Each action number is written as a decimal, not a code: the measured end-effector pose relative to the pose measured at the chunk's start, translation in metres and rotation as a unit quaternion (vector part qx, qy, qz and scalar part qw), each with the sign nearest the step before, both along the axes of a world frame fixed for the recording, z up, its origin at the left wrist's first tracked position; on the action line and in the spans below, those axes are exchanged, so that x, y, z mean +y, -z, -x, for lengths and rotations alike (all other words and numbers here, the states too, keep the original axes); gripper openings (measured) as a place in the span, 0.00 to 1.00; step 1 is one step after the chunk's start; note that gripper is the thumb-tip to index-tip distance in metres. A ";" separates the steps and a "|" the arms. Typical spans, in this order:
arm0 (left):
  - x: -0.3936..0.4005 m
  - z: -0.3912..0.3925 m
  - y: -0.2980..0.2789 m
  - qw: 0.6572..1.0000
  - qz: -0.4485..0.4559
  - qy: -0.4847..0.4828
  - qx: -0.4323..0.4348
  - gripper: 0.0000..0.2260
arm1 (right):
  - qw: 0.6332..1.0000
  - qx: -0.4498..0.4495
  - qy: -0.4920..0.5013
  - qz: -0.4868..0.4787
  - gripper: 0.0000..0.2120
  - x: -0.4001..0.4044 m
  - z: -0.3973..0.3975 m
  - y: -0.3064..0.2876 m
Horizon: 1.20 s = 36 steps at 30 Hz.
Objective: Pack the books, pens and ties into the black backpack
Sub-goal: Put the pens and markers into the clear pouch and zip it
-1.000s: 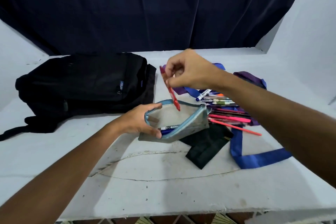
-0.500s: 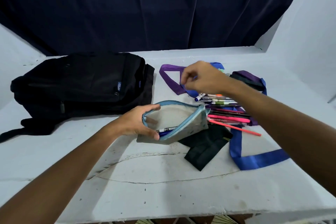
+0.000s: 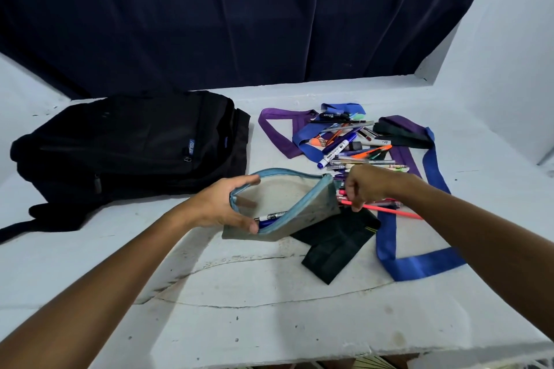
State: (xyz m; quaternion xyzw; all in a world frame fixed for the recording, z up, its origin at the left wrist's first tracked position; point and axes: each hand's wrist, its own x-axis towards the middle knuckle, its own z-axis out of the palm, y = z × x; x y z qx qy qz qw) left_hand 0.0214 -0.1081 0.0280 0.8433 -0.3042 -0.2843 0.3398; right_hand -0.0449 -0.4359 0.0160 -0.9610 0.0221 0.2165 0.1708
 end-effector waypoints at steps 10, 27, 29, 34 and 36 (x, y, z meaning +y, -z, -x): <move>0.002 0.001 0.001 1.000 0.016 -0.004 0.016 0.62 | 0.968 -0.182 0.053 -0.163 0.08 0.003 -0.018 -0.089; 0.000 0.005 0.002 0.999 0.033 -0.018 -0.002 0.42 | 0.978 -0.054 -0.198 -0.030 0.03 0.143 -0.041 -0.077; 0.000 0.003 0.003 0.999 0.041 -0.021 -0.007 0.39 | 0.980 -0.028 -0.195 -0.015 0.03 0.147 -0.043 -0.069; 0.004 0.002 0.004 0.999 0.029 -0.035 0.009 0.60 | 0.986 -0.057 -0.148 -0.053 0.03 0.120 -0.046 -0.087; 0.005 0.001 0.004 0.999 0.032 -0.033 0.020 0.61 | 0.985 -0.110 -0.090 -0.099 0.04 0.095 -0.046 -0.096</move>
